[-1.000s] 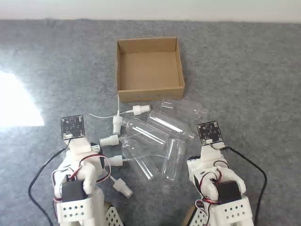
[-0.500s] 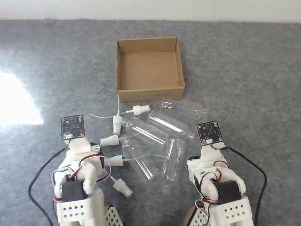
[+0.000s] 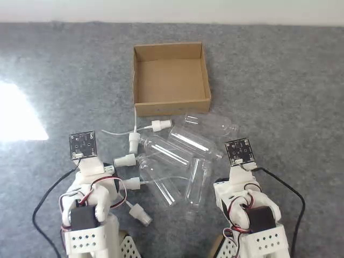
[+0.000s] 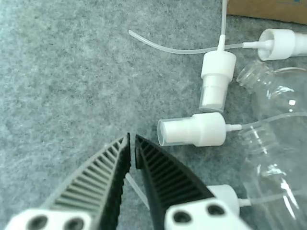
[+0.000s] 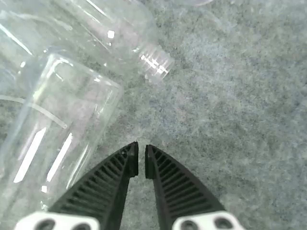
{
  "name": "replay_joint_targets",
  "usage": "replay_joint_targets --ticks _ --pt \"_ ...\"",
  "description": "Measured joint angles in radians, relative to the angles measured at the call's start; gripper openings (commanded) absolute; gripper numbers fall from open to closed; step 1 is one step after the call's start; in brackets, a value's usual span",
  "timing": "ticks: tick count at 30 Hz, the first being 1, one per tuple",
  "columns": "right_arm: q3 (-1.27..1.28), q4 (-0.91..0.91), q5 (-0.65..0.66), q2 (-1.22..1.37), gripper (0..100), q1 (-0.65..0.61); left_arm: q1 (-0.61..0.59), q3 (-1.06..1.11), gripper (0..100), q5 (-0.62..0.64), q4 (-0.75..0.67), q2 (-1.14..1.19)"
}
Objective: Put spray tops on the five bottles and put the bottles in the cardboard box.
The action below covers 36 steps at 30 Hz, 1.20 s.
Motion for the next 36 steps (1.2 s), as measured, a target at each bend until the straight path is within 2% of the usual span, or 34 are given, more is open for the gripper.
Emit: replay_joint_targets --ticks 27,34,36 --pt "0.000 0.000 0.000 0.000 1.1 0.000 0.000 0.000 1 0.000 0.000 0.000" --pt "0.000 0.000 0.000 0.000 1.2 0.000 -0.123 -0.095 1 -0.002 0.000 0.000" --pt "0.000 0.000 0.000 0.000 1.2 0.000 -0.143 -0.129 1 -0.038 0.000 0.000"
